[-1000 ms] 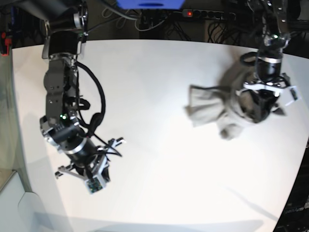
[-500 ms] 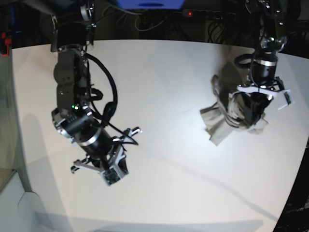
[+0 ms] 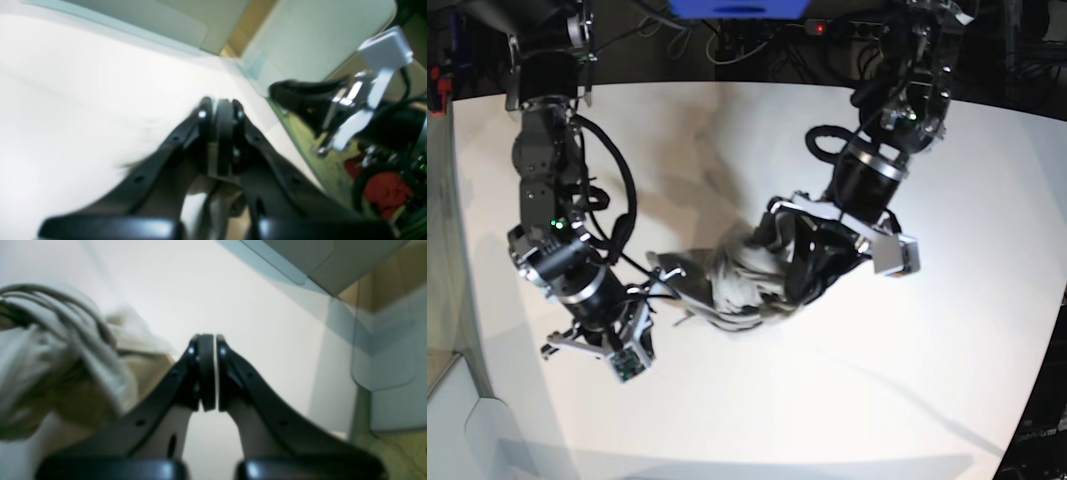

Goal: Layout the t-shirt on the table in an organized manner, then fold the t-shirt properly
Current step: 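Bring the right gripper to the shirt and grasp it beside the left gripper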

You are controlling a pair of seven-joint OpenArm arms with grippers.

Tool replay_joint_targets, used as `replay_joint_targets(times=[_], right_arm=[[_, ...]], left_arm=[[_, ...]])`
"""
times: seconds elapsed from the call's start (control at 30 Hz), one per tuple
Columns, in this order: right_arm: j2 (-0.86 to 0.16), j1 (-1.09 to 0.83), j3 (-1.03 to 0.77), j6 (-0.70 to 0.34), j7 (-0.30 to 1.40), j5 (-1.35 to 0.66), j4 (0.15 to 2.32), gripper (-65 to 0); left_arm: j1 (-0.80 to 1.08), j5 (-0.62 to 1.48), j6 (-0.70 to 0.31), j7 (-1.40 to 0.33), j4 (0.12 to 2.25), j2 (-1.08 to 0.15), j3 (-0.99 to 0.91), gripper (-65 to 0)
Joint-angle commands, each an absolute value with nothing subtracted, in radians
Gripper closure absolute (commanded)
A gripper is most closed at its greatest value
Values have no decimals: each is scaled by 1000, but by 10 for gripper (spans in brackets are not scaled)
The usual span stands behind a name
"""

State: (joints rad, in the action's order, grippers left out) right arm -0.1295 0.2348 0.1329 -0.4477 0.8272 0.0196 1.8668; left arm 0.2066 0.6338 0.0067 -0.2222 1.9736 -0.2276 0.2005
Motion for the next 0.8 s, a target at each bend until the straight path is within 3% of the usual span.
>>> replay_joint_targets(times=[0.0,0.23,0.4,0.6,0.77], right_arm=[[-133,259,133,-437,800,7,1885,0],[-125,257,142,-438,800,5,1885,0],[-62,248,168,-438,809,4,1877,-7],[50,174,213,-438,812,4,1886,-131],[120,104,266,-438,812,4,1886,-168]], left_arm=[[240,638,5,-196,1980,-266,177,-3],[338,645,-4,-196,1862,-331,68,-3],[348,642,-5,-196,1767,-331,51,-3],[380,638,-5,-196,1764,-340,50,-3],[407,647,-5,-196,1787,-394,50,-3]])
